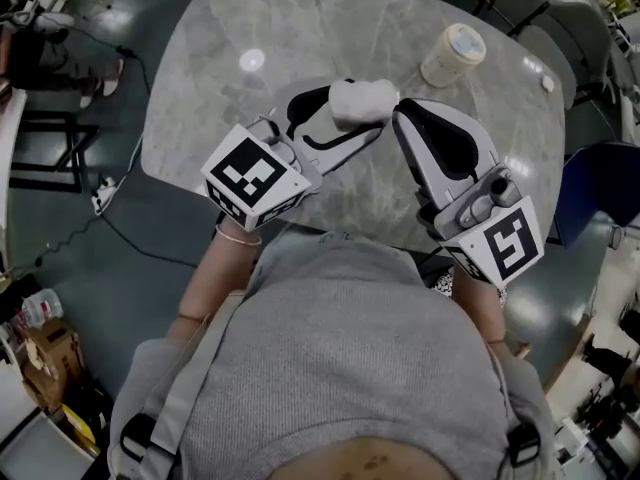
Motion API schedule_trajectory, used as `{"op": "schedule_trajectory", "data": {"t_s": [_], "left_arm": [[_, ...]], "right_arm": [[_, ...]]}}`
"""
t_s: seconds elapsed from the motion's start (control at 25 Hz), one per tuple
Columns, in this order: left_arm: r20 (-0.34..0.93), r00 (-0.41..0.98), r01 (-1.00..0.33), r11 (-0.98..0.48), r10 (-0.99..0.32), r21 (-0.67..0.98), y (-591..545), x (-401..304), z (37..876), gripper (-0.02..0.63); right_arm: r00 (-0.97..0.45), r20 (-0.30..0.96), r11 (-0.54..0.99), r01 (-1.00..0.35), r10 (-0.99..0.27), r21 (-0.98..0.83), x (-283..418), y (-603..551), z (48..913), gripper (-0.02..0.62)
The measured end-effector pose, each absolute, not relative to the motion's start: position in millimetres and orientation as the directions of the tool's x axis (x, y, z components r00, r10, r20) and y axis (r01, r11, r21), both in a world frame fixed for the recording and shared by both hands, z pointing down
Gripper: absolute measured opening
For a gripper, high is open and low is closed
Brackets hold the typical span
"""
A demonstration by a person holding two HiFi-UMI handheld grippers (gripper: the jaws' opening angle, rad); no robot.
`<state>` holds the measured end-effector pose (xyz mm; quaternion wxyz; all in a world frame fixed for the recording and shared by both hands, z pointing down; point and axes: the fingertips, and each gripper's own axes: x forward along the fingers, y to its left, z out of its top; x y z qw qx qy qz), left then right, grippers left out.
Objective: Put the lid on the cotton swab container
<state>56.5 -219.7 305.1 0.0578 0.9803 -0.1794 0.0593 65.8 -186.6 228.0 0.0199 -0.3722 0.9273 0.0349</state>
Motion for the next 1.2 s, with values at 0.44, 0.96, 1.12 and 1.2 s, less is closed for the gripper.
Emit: {"op": "schedule_trajectory", "data": {"t_s": [0.44,0.96,1.12,1.2], "left_arm": [[0.116,0.946,-0.312,-0.947,-0.302,0.080,-228,56,331,0.262],[0.108,0.953,-0.288,-0.956,-0.282,0.046,-227,69,398,0.261],[0.125,0.953,-0.284,-0.957,-0.277,0.050,-224,72,417,0.259],[0.134,0.952,-0.284,-0.957,-0.275,0.056,-224,73,424,0.259]], "right_arm": [[-0.611,-0.059,0.612,-0.791,-0.789,0.015,73,-185,236,0.003],[-0.496,-0.033,0.497,-0.867,-0.868,-0.026,90,-171,257,0.003],[-0.478,-0.015,0.479,-0.877,-0.878,-0.031,92,-169,263,0.002],[-0.472,-0.008,0.472,-0.881,-0.882,-0.036,94,-167,265,0.003]]}}
